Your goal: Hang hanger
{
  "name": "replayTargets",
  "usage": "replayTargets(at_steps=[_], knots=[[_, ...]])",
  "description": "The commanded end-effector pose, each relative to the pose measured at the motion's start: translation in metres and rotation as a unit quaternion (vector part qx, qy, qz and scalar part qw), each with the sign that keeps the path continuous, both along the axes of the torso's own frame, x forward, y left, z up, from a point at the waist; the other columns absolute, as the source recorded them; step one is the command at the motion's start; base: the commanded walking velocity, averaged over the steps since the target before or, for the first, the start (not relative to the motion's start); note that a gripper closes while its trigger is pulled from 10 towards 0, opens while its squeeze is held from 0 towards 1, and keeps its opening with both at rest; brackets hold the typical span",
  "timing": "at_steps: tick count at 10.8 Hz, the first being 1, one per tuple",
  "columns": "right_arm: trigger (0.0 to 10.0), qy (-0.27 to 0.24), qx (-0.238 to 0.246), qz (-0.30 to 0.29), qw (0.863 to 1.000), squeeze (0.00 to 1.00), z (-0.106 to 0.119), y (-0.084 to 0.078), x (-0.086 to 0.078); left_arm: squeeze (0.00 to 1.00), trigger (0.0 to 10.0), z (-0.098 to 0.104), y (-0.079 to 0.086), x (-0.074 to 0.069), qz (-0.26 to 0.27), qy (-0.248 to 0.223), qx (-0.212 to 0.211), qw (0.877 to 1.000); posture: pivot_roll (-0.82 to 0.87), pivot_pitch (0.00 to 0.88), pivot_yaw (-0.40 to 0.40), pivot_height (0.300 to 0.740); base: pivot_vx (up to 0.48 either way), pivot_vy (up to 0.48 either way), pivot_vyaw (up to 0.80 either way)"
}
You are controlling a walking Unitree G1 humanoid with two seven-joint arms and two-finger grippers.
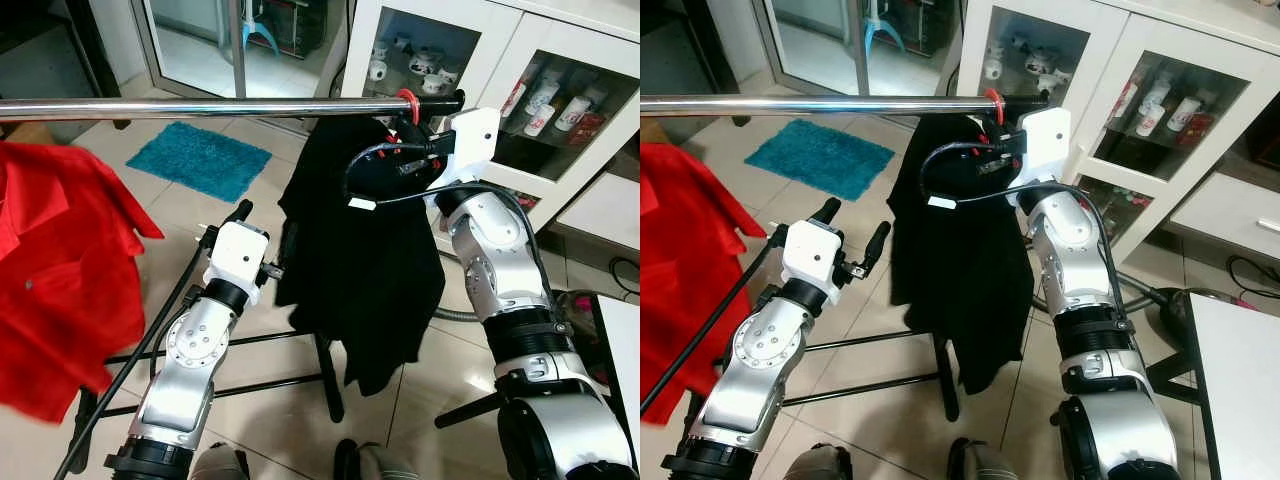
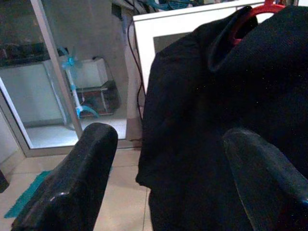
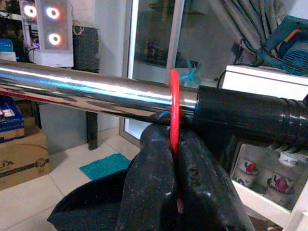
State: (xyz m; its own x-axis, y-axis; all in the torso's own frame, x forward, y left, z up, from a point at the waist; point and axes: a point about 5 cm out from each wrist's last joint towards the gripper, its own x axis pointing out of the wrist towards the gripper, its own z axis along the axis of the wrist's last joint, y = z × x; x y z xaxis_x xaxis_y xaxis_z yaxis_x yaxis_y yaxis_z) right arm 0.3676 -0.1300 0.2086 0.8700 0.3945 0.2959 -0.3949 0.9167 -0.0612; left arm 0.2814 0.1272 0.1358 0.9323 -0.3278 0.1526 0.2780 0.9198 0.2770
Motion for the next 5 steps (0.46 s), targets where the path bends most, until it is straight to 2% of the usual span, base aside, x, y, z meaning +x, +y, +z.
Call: replayTargets(at_steps=[1, 2, 3, 5], knots=[[0.0, -0.072, 0.013, -0.006, 0.997, 0.00, 0.034, -0.007, -0.003, 0.00, 10.0, -0.006, -0.001, -0.002, -0.005, 0.010, 0.003, 1.000, 0.00, 0.077, -0.072, 0.740, 0.000, 0.000, 0.00], [10.0, -0.010, 0.024, -0.008, 1.000, 0.00, 0.006, -0.008, -0.006, 0.00, 10.0, -0.007, -0.002, 0.000, -0.007, 0.012, 0.004, 1.000, -0.02, 0.073, -0.061, 0.740, 0.000, 0.000, 0.00], [10.0, 0.064, 0.037, -0.016, 0.997, 0.00, -0.029, 0.002, -0.009, 0.00, 10.0, -0.007, -0.005, 0.004, -0.011, 0.014, 0.003, 1.000, -0.02, 0.073, -0.059, 0.740, 0.000, 0.000, 0.00], [10.0, 0.052, 0.048, -0.019, 0.997, 0.00, -0.028, 0.007, -0.013, 0.00, 10.0, -0.008, -0.005, 0.003, -0.010, 0.015, -0.001, 1.000, -0.02, 0.074, -0.058, 0.740, 0.000, 0.000, 0.00]])
